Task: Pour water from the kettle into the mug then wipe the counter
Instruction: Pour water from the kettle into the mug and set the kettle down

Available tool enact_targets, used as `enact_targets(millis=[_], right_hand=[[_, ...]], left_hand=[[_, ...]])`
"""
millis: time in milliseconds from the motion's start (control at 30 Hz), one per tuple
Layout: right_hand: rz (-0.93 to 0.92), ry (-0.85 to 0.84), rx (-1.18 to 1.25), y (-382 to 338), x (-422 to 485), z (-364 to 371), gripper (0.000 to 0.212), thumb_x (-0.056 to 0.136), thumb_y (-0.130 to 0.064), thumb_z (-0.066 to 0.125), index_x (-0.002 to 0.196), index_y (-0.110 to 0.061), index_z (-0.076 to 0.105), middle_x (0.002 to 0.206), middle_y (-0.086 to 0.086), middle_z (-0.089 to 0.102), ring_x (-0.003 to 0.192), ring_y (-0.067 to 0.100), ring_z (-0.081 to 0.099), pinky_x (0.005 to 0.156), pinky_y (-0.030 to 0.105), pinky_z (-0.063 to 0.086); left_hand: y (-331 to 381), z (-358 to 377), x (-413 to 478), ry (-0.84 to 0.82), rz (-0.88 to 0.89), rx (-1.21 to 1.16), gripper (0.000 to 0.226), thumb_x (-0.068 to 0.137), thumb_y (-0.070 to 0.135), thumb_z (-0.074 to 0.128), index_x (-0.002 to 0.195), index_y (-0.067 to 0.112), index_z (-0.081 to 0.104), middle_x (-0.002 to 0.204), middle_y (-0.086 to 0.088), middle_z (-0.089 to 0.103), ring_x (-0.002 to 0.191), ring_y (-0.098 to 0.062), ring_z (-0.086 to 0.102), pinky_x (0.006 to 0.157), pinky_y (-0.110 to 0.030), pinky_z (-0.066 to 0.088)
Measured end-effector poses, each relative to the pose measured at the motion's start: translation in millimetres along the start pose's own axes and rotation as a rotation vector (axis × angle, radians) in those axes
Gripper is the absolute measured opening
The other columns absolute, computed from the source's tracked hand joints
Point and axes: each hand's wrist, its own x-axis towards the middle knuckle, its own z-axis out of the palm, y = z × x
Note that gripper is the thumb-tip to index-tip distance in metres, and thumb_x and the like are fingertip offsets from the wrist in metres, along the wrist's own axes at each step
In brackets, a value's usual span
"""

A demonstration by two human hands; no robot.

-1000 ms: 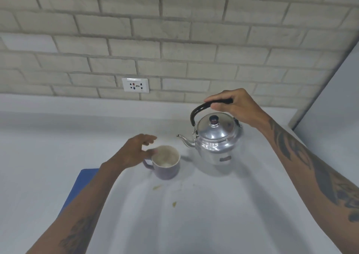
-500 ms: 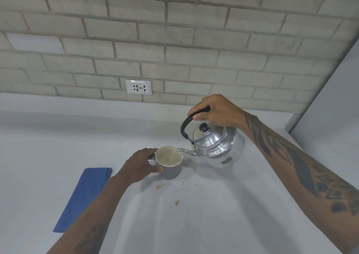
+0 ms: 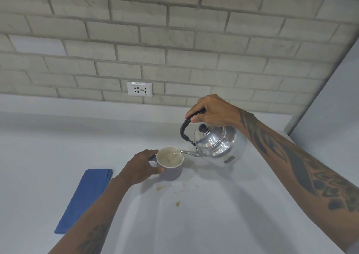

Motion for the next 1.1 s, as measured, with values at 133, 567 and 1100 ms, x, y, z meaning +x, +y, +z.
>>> enact_targets(millis=[133,567,1100], right_hand=[[0.0,-0.004,-0.015,-1.6,-0.2,-1.6,0.02,0.087,-0.021,0.072,0.106,-0.024,0.077,0.073,-0.025,0.057,0.072,-0.016,0.057,0.064,-0.001,0.039],[0.001,-0.041,-0.048,-7.2,4.8,-7.0,0.018,0.087,-0.023,0.07,0.104,-0.026,0.077,0.082,-0.018,0.065,0.086,0.014,0.068,0.083,0.033,0.056],[0.038,-0.068,-0.037,-7.0,13.3,-5.5,0.016,0.087,-0.023,0.071,0.1,-0.028,0.077,0.091,-0.008,0.074,0.079,0.018,0.074,0.08,0.038,0.06]], left_hand=[[-1.6,0.2,0.4,-0.002,-0.005,-0.003,0.048,0.07,0.043,0.08,0.112,0.052,0.058,0.103,0.021,0.065,0.093,0.001,0.064,0.088,-0.037,0.053],[-7.4,1.2,3.8,-0.02,0.016,-0.033,0.047,0.063,0.053,0.075,0.102,0.065,0.052,0.102,0.025,0.064,0.095,-0.001,0.064,0.09,-0.04,0.053],[-14.8,2.6,8.9,-0.023,0.001,-0.047,0.065,0.058,0.059,0.074,0.119,0.048,0.056,0.103,0.026,0.065,0.093,-0.002,0.066,0.09,-0.042,0.054]])
